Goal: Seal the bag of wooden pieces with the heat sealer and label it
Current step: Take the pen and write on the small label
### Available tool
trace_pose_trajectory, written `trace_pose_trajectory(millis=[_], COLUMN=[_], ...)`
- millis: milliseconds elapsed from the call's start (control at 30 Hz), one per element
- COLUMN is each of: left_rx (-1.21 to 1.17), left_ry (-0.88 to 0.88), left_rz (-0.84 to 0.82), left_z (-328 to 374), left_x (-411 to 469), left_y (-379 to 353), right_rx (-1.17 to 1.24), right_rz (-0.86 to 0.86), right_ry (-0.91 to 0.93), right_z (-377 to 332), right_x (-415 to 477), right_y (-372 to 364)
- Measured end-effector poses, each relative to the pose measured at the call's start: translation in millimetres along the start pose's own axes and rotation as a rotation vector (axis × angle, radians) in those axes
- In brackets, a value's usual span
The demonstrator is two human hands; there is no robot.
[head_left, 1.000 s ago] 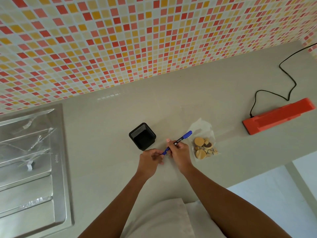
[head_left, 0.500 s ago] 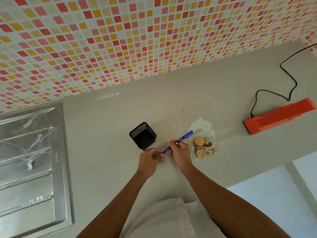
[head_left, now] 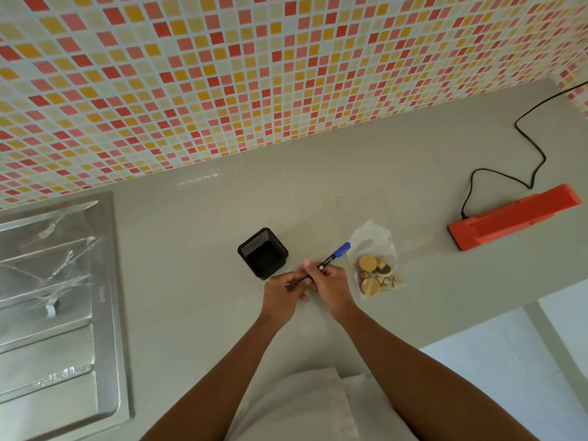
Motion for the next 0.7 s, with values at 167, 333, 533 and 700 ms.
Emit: trace_pose_trajectory(millis=[167, 333, 533, 700], left_rx=[0.049, 0.114, 0.078, 0.108], left_ry=[0.0, -0.034, -0.023, -0.018], left_rz=[0.063, 0.071, 0.108, 0.13], left_z=[-2, 2, 6, 5], left_x=[1, 0, -6, -13], left_y=[13, 18, 18, 17], right_rx=[0.103, 0.152, 0.164, 0.109], right_rz=[0.061, 0.045, 0.005, -0.026], right_ry=[-0.048, -0.06, -0.036, -0.02], right_z=[3, 7, 4, 1], right_x=[3, 3, 3, 0], right_y=[9, 6, 8, 6])
Point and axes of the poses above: each hand's wrist, its own x-axis towards the middle knuckle, its own y-axis out of the back of the hand, z = x × y, the point moved 9 cm from there along x, towards the middle knuckle, and after that the axes turned 4 degrees about -y, right-handed, at the moved point
